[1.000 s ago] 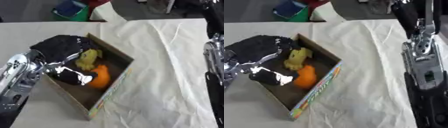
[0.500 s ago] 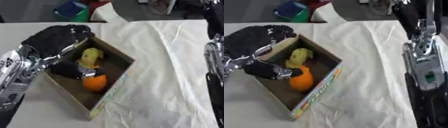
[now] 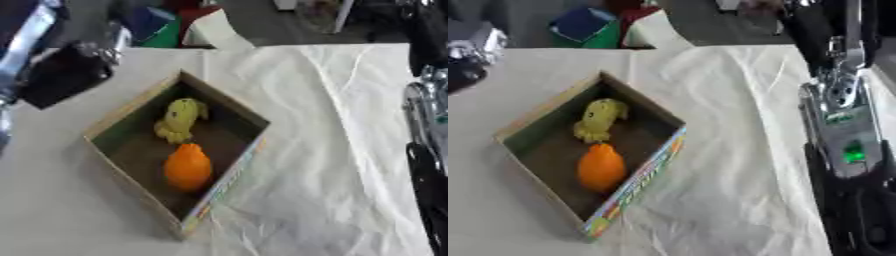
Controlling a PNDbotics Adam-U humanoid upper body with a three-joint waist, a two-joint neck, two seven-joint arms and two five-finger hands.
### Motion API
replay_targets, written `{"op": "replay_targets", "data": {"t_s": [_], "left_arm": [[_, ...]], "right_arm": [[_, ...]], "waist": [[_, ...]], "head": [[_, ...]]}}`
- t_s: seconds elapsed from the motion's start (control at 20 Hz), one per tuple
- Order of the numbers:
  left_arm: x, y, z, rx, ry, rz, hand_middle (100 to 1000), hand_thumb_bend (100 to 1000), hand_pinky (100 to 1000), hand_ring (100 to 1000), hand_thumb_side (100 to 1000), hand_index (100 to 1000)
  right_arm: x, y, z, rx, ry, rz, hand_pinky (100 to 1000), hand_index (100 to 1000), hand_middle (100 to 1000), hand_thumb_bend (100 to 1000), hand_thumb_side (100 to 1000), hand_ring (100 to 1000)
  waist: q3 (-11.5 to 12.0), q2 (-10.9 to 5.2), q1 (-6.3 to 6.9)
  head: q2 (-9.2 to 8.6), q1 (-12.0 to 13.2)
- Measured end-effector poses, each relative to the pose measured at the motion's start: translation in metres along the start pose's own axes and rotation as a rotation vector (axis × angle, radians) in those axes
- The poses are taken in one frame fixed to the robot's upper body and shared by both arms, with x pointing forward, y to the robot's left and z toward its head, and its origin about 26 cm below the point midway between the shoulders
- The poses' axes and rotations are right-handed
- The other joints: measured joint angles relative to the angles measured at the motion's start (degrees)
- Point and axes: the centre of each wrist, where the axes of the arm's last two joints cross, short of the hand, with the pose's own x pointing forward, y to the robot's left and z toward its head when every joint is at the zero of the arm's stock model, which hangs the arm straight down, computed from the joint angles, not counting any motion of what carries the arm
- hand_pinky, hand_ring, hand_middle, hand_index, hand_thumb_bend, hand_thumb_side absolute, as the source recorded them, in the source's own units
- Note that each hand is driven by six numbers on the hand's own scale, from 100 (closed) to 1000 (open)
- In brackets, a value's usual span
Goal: Pick up objects on the table and place them in the box.
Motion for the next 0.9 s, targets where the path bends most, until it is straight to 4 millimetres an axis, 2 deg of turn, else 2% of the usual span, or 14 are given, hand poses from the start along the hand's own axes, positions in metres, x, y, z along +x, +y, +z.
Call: {"op": "replay_targets", "data": {"t_s": [0.2,0.4,0.6,0.9], "left_arm": [[-0.025,0.016,0.011,0.178,0.066,0.224,677,100,498,693,1000,855],[-0.052,0.025,0.030,0.346,0.109,0.390,664,103,506,682,1000,844],[-0.076,0.024,0.056,0.447,0.135,0.467,657,110,525,683,1000,837],[-0.094,0.019,0.084,0.536,0.099,0.518,664,108,537,696,1000,836]], "right_arm": [[0.000,0.000,0.000,-0.014,-0.012,-0.006,761,776,469,100,489,685],[0.000,0.000,0.000,-0.028,-0.030,-0.015,754,774,475,100,492,688],[0.000,0.000,0.000,-0.042,-0.058,-0.020,750,773,483,100,497,691],[0.000,-0.001,-0.001,-0.066,-0.118,-0.032,750,771,496,100,504,703]], "waist": [[0.32,-0.22,0.03],[0.68,-0.43,0.09],[0.86,-0.43,0.22],[0.64,0.01,0.24]], "head": [[0.52,-0.32],[1.14,0.34],[2.09,1.23],[2.31,1.62]]}}
